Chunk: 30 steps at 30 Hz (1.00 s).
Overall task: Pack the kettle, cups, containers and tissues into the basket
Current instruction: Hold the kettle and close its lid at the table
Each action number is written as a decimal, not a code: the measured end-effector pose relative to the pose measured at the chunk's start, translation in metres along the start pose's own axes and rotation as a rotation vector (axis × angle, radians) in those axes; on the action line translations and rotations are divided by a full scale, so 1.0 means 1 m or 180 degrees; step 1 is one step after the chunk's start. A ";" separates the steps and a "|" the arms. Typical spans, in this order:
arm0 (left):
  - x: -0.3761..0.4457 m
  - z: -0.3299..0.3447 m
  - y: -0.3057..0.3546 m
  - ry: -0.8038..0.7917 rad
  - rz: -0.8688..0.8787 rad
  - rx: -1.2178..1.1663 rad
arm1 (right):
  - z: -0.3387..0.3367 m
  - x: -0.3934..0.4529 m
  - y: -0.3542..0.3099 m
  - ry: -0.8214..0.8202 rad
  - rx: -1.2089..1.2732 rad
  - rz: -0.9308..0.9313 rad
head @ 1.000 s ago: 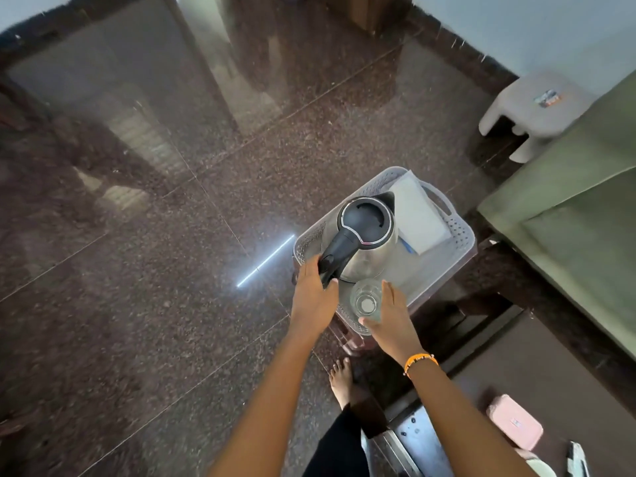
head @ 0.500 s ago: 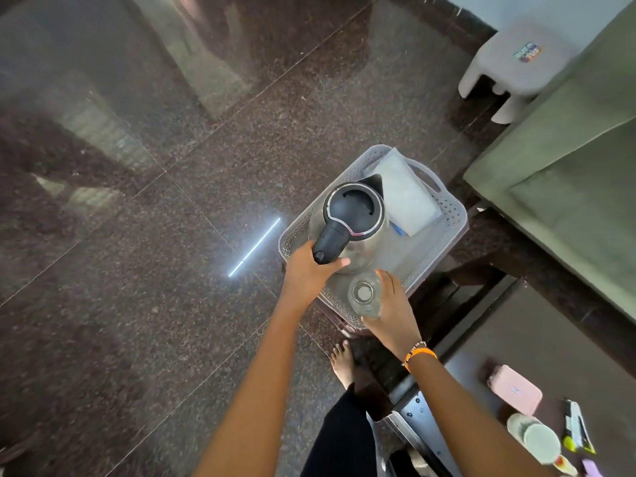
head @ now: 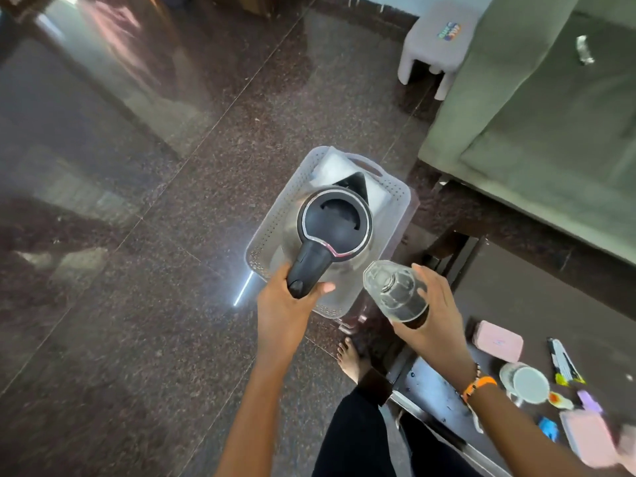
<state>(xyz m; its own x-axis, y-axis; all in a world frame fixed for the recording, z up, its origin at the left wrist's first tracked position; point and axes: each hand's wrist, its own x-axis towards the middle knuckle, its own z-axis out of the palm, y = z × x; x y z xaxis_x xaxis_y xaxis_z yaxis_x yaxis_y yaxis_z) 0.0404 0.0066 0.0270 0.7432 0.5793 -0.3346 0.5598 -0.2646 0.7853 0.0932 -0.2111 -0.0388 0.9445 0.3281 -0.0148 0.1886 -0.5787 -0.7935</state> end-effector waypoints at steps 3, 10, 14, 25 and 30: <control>-0.031 0.013 0.013 -0.0027 0.0043 0.0001 | -0.032 -0.012 0.017 0.0142 -0.0066 0.0099; -0.093 0.080 0.029 -0.0379 0.0014 0.0104 | -0.100 -0.037 0.091 0.0528 -0.0401 0.0501; -0.108 0.121 0.030 -0.0629 -0.0096 0.0325 | -0.121 -0.036 0.137 0.0527 -0.0438 0.0755; -0.118 0.191 0.021 -0.0693 -0.0223 0.1152 | -0.107 -0.015 0.225 0.0021 -0.0350 0.1575; -0.118 0.199 0.018 -0.0793 -0.0274 0.1271 | -0.099 -0.023 0.249 -0.0256 -0.0522 0.1637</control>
<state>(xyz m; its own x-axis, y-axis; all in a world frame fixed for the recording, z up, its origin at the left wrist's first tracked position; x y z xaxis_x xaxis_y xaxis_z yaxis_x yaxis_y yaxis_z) 0.0356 -0.2204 -0.0228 0.7260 0.4224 -0.5427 0.6838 -0.5277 0.5040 0.1449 -0.4369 -0.1756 0.9036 0.0244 -0.4277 -0.2469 -0.7864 -0.5663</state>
